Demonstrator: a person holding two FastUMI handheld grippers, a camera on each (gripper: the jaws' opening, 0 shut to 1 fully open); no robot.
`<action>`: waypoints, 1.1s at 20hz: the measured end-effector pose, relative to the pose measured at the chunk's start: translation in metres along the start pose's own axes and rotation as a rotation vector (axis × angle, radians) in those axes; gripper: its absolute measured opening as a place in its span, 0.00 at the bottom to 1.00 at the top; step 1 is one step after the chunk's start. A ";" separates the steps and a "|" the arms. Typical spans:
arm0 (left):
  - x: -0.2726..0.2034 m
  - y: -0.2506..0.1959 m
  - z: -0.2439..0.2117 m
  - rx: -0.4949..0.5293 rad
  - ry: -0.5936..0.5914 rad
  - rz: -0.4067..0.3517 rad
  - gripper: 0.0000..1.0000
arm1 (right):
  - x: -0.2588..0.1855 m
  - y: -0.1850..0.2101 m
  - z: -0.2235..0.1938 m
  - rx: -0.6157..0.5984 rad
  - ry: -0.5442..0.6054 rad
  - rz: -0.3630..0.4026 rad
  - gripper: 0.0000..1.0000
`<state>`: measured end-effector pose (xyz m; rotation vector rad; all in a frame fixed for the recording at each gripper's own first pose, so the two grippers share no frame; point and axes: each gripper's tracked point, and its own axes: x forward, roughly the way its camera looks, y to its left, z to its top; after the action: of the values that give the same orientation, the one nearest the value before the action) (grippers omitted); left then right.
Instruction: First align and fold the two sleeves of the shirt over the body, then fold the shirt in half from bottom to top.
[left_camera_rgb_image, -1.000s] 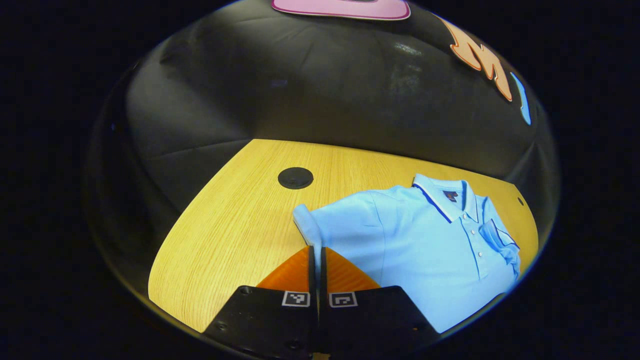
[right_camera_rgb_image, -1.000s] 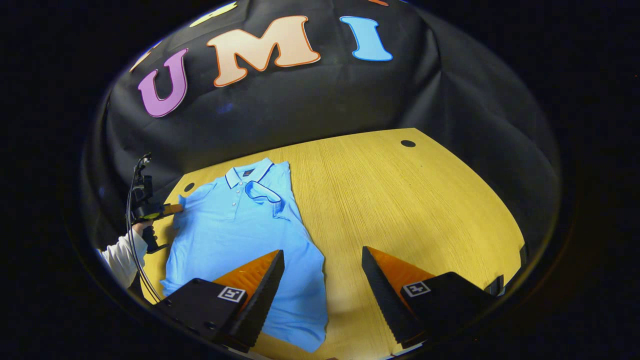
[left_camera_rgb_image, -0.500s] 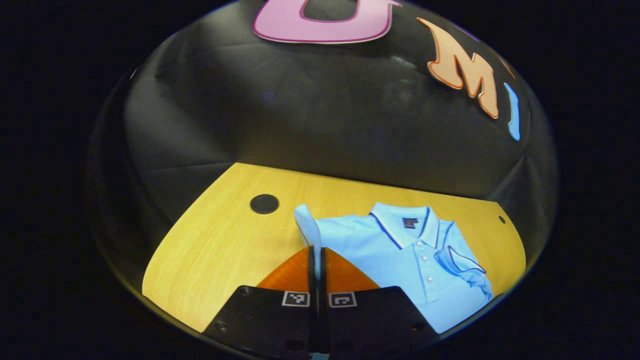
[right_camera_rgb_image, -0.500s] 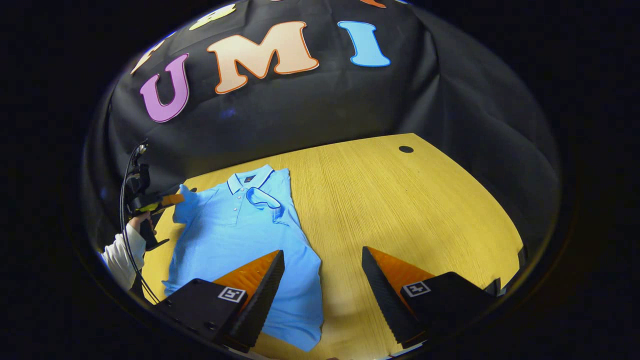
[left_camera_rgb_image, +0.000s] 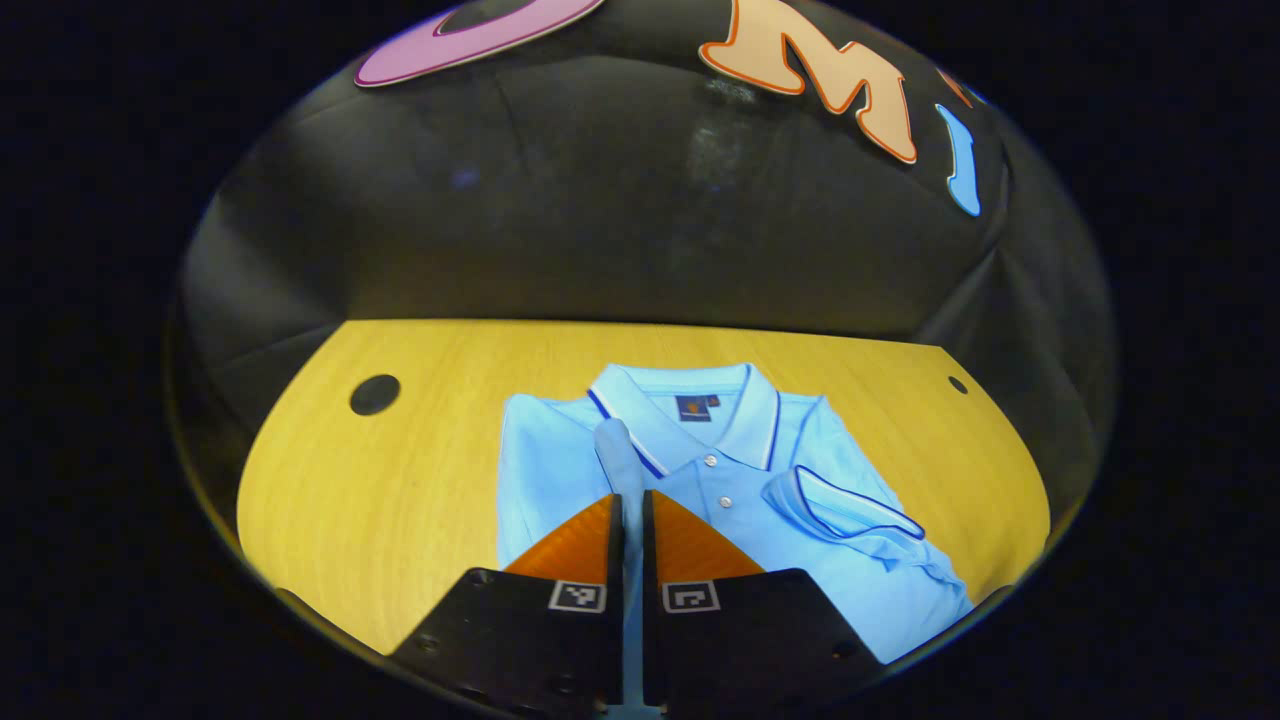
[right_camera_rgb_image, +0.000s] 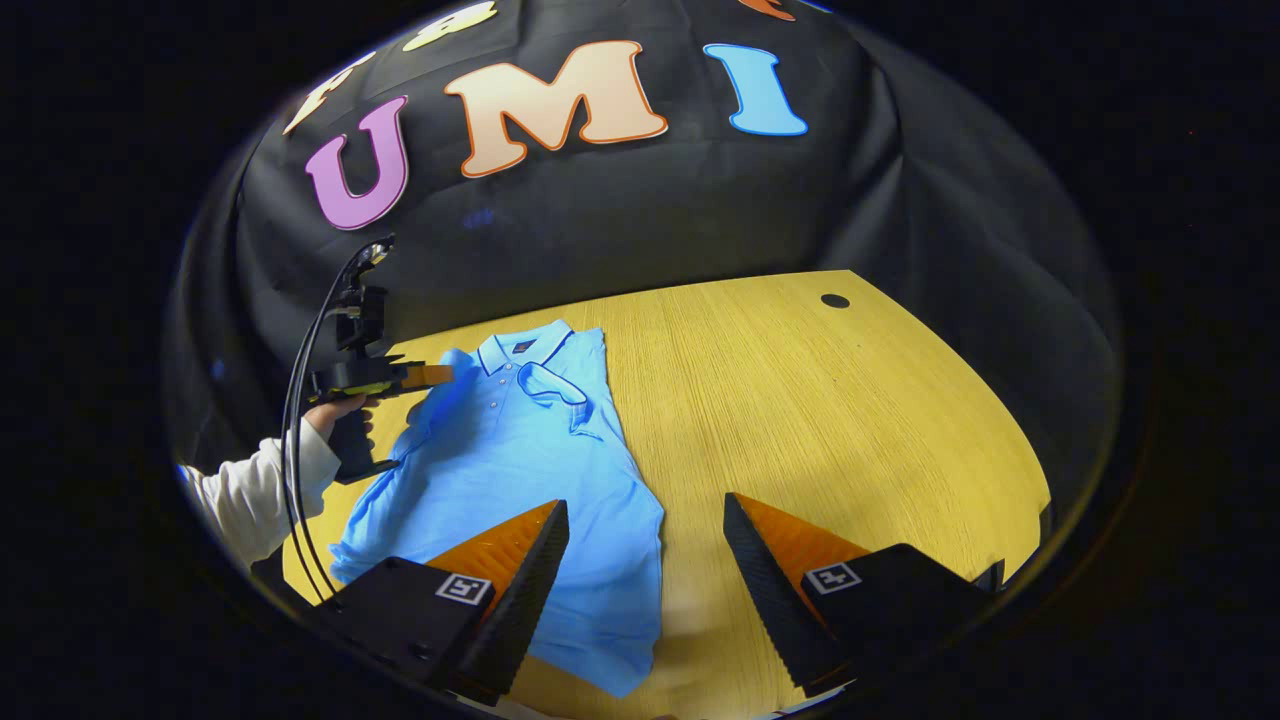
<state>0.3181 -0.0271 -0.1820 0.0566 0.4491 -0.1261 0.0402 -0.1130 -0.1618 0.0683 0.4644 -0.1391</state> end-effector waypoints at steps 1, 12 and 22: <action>-0.003 -0.003 -0.003 -0.023 0.004 -0.012 0.13 | -0.001 0.001 -0.002 -0.010 0.001 0.005 0.98; -0.180 0.047 -0.048 -0.030 -0.058 0.020 0.95 | -0.018 0.027 -0.067 -0.236 0.086 0.115 0.98; -0.280 0.033 -0.206 -0.116 0.115 -0.033 0.96 | -0.021 0.042 -0.163 -0.296 0.254 0.199 0.98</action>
<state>-0.0158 0.0533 -0.2446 -0.0575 0.5720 -0.1295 -0.0435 -0.0536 -0.2961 -0.1599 0.7238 0.1363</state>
